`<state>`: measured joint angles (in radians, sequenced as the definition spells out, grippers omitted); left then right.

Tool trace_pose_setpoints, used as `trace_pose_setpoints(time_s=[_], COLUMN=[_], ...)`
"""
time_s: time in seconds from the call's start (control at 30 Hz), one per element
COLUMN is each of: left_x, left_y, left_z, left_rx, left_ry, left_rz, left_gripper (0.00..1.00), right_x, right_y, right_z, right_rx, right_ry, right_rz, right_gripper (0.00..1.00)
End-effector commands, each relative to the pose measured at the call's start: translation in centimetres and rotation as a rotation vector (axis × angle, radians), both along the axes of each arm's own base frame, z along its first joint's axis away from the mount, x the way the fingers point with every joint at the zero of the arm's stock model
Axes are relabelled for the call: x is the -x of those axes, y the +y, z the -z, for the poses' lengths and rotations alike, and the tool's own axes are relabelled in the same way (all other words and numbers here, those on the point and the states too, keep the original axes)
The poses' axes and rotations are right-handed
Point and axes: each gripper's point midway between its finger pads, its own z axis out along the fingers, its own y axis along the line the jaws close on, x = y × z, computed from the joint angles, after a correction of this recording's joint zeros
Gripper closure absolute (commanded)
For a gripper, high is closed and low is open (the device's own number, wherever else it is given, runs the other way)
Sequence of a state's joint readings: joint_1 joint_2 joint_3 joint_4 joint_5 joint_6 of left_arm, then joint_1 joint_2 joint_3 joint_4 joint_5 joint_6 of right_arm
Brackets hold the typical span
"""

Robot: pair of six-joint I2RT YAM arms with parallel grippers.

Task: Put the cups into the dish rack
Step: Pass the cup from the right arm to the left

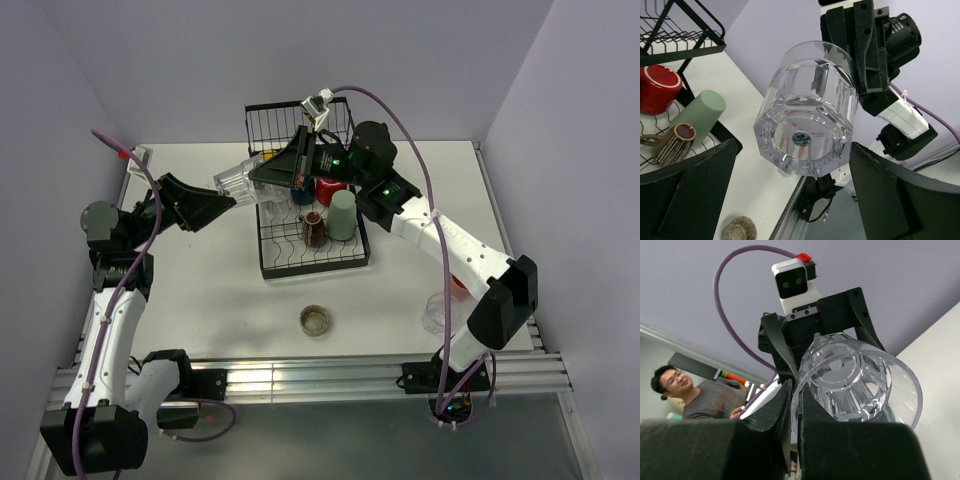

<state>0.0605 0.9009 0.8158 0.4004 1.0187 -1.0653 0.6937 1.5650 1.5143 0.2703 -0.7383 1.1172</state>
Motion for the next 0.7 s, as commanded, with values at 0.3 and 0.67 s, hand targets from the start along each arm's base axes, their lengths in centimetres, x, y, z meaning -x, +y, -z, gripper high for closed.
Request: trace_pose_setpoints(time_s=[0.3,0.67], left_x=[0.4,1.2], left_y=[-0.3,-0.7], left_z=[-1.0,-1.2], left_rx=[0.033,0.031], left_ry=[-0.06,-0.058], left_rz=[0.034,0.068], left_gripper=[0.01,0.25], right_x=[3.1,2.5], right_y=[1.5,2.1], right_z=[-1.5,-0.7], right_rx=[-0.103,-0.079], right_ry=[-0.035,-0.03], right_rz=[-0.157,-0.135], right_gripper=[1.0,1.0])
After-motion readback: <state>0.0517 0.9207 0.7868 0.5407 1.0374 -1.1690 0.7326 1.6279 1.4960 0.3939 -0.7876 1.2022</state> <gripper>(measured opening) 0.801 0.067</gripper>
